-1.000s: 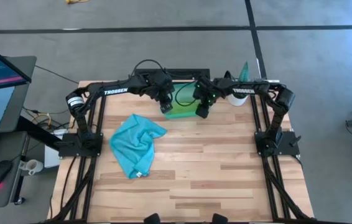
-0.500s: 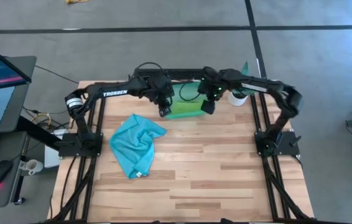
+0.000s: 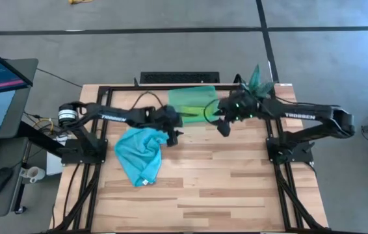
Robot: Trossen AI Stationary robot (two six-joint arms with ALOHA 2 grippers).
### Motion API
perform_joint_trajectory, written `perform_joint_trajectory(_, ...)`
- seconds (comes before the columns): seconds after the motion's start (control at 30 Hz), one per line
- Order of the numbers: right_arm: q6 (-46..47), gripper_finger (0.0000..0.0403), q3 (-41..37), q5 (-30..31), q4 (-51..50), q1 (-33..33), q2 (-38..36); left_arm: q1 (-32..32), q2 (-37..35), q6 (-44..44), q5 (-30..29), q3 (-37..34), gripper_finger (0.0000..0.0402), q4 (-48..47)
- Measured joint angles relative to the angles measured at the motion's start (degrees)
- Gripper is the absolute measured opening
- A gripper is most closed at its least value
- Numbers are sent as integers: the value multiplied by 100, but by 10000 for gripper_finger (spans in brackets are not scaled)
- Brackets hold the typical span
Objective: Roll microfiber towels into tight, uniform cylinder then place into a basket
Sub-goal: Adjust the green bin, then fold the blue microfiber cloth
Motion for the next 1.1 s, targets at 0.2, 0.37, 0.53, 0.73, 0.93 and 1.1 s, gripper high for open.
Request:
perform_joint_trajectory(0.2,384,244,-445,4,1124,1055,-251,-99,89,-116,-599,-384,160,344)
perform_joint_trajectory(0.37,183,244,-469,12,1954,1821,-101,132,206,-114,-868,-471,160,329)
perform_joint_trajectory(0.53,-207,244,-467,31,2306,2334,-87,444,325,-101,-1010,-510,160,521)
perform_joint_trajectory(0.73,-172,244,-467,29,2367,2582,-85,791,384,-103,-1003,-506,160,597)
perform_joint_trajectory(0.93,-169,244,-467,28,2200,2628,-85,768,374,-338,-846,-503,160,523)
perform_joint_trajectory(1.1,-167,244,-467,29,2199,2650,-85,270,47,-658,-1232,-501,160,-5)
